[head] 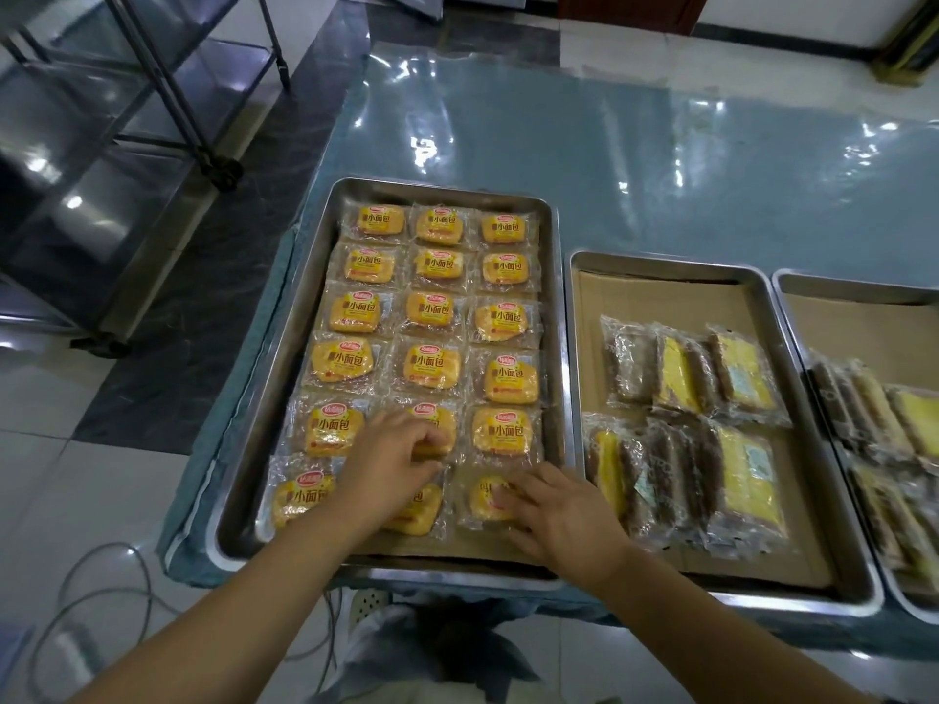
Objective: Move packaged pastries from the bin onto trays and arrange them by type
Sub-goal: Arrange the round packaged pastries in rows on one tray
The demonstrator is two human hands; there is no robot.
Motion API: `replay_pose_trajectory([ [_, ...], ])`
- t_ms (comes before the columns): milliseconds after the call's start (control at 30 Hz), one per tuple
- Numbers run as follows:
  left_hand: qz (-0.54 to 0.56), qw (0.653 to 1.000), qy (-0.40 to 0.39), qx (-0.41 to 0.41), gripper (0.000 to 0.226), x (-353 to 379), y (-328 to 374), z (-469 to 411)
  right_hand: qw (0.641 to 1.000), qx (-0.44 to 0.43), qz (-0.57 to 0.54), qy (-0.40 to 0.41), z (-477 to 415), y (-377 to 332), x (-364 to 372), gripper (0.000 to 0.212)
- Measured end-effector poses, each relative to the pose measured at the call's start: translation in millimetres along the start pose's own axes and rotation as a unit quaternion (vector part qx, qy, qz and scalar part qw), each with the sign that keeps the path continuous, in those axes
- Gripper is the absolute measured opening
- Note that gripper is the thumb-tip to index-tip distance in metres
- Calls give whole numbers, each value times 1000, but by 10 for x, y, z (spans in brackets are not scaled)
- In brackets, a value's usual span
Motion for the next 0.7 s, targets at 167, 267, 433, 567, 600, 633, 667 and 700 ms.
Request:
replay_pose_trajectory([
  [167,-55,996,-4,74,30,120,-31,99,999,22,-21,-24,19,-51,-12,39],
  [267,-60,992,-45,105,40,207,18,160,993,85,-70,-28,13,-28,-23,45],
  [433,-203,961,-80,167,73,391,50,210,978,127,-96,-132,-26,-69,95,66],
  [567,-243,949,-80,183,85,464,47,203,974,168,-96,-119,-129,-80,85,53],
  [600,-245,949,-75,185,85,473,49,200,972,179,-94,-123,-147,-68,85,49],
  [633,-245,948,-71,188,86,477,57,198,970,184,-92,-133,-166,-54,88,47],
  [667,-240,950,-68,189,86,475,64,197,967,184,-94,-148,-184,-40,93,44],
  [700,-231,953,-67,186,87,469,74,195,965,183,-102,-159,-205,-31,84,39],
])
Point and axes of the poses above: each hand's wrist, its own z-axis away from the middle knuckle, its own x-axis out of the palm, y = z × x, the point moved 3 cm from there along -z, towards the middle knuckle, and after that the axes turned 5 degrees about -x, right-handed, at the moved point
